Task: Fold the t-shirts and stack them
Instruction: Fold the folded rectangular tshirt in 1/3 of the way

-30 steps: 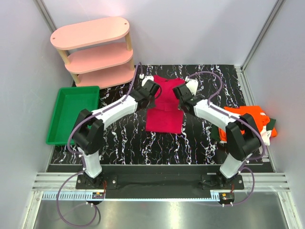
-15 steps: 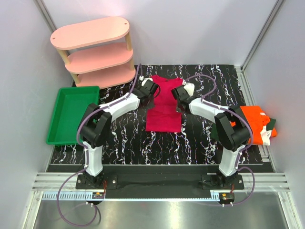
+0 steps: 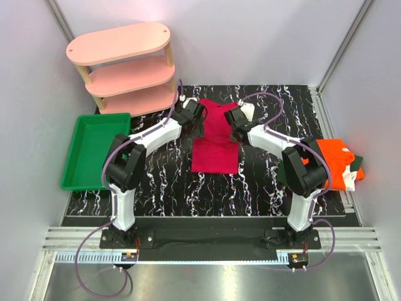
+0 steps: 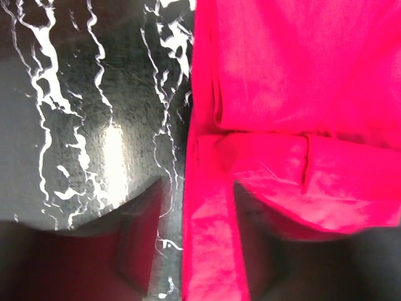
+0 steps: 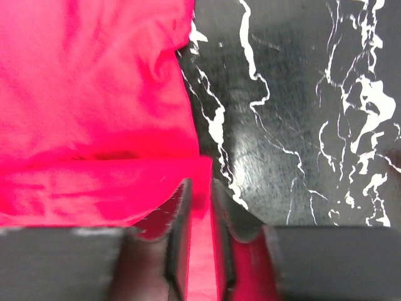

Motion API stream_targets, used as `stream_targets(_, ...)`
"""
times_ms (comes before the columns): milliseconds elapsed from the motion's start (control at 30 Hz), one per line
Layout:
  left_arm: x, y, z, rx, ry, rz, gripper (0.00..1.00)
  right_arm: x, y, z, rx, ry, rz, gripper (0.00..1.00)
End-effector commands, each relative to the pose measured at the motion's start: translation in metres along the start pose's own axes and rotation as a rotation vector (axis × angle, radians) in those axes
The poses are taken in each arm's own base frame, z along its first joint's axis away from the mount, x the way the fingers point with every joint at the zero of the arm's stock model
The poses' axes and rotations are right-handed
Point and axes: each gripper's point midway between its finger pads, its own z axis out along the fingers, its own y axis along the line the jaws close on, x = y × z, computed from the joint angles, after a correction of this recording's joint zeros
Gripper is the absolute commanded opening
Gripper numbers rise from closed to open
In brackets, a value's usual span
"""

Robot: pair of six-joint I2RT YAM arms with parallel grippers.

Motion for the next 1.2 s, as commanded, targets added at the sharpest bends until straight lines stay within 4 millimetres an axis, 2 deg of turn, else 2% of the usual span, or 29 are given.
stream_targets(0,-0.036,-0.005,-0.022,0.027,-0.091,-0.036,0.72,-0.047,0.003,-0.021,-0.023,-0.111,0.031,0.33)
stream_targets(33,-0.039,-0.006,-0.026,0.033,-0.099,-0.038,0.74,-0.050,0.003,-0.024,-0.030,-0.118,0.033,0.40)
stream_targets(67,-0.043,-0.006,-0.034,0.041,-0.113,-0.045,0.76,-0.054,0.002,-0.033,-0.043,-0.131,0.038,0.41)
stream_targets(133,-0.041,-0.004,-0.040,0.047,-0.113,-0.057,0.77,-0.058,0.004,-0.048,-0.073,-0.146,0.043,0.42)
stream_targets(200,-0.042,-0.006,-0.051,0.071,-0.122,-0.079,0.74,-0.047,0.005,-0.052,-0.096,-0.123,0.044,0.37)
stream_targets(233,-0.033,-0.008,-0.052,0.079,-0.110,-0.073,0.68,-0.044,0.008,-0.058,-0.112,-0.123,0.047,0.17)
stream_targets(267,-0.029,-0.012,-0.053,0.092,-0.107,-0.069,0.63,-0.032,0.006,-0.057,-0.109,-0.103,0.042,0.06)
stream_targets(300,-0.024,-0.016,-0.055,0.106,-0.100,-0.073,0.57,-0.026,0.010,-0.058,-0.124,-0.092,0.051,0.00)
stream_targets(333,-0.010,-0.019,-0.053,0.113,-0.077,-0.060,0.39,-0.020,0.010,-0.056,-0.121,-0.081,0.045,0.00)
stream_targets(367,-0.005,-0.024,-0.051,0.126,-0.072,-0.056,0.24,-0.008,0.014,-0.055,-0.124,-0.061,0.028,0.00)
stream_targets(433,0.018,-0.032,-0.045,0.140,-0.025,-0.045,0.00,0.006,0.017,-0.051,-0.123,-0.037,0.014,0.00)
stream_targets(533,0.042,-0.038,-0.035,0.156,0.020,-0.031,0.00,0.027,0.023,-0.046,-0.124,0.001,-0.012,0.00)
stream_targets(633,0.055,-0.044,-0.026,0.182,0.046,-0.030,0.00,0.039,0.026,-0.039,-0.122,0.033,-0.021,0.00)
stream_targets(733,0.061,-0.045,-0.019,0.181,0.065,-0.021,0.00,0.041,0.029,-0.031,-0.114,0.039,-0.026,0.00)
stream_targets(867,0.071,-0.046,-0.009,0.179,0.099,-0.014,0.00,0.033,0.038,-0.022,-0.110,0.030,-0.027,0.00)
stream_targets(900,0.073,-0.045,-0.008,0.178,0.106,-0.017,0.00,0.036,0.038,-0.014,-0.095,0.037,-0.035,0.00)
stream_targets(1100,0.086,-0.042,-0.002,0.171,0.140,-0.021,0.00,0.017,0.039,0.008,-0.066,0.020,-0.033,0.00)
stream_targets(1167,0.087,-0.042,-0.001,0.171,0.142,-0.021,0.00,0.001,0.042,0.014,-0.070,0.003,-0.020,0.00)
